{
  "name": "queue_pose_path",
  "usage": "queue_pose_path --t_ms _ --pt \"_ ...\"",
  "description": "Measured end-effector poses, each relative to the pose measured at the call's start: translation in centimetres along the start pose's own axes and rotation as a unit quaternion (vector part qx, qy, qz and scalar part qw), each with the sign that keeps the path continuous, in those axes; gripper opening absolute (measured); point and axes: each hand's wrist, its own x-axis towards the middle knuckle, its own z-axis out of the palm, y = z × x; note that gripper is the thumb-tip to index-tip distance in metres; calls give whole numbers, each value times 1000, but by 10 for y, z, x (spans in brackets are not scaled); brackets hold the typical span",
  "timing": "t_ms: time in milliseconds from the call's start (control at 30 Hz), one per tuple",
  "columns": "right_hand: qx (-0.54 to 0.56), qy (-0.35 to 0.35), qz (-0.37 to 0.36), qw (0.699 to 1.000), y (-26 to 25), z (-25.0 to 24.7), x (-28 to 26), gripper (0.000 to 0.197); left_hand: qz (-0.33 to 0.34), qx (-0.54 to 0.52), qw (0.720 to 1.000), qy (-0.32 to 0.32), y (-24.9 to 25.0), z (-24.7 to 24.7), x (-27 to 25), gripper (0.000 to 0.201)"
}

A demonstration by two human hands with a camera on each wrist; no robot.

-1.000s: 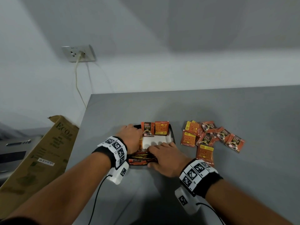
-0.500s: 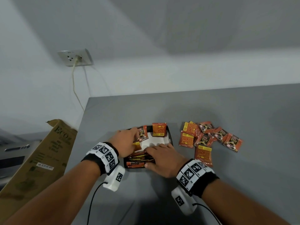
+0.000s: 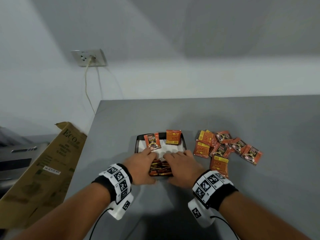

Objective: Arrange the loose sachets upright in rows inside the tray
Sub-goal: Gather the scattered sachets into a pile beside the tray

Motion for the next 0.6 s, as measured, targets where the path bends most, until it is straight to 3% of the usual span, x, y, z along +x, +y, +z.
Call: queue_pose_path --t_ms 100,300,433,600 --pt "-4 19 7 1000 -4 3 0 63 -1 18 1000 15 3 5 0 71" --pt "29 31 7 999 -2 2 -4 86 -16 9 998 60 8 -1 -5 89" --pt "42 39 3 998 2 -2 -10 93 -28 -6 997 74 10 -10 -9 90" --pt "167 88 16 982 21 -23 -22 80 6 -55 993 107 18 -24 -7 71"
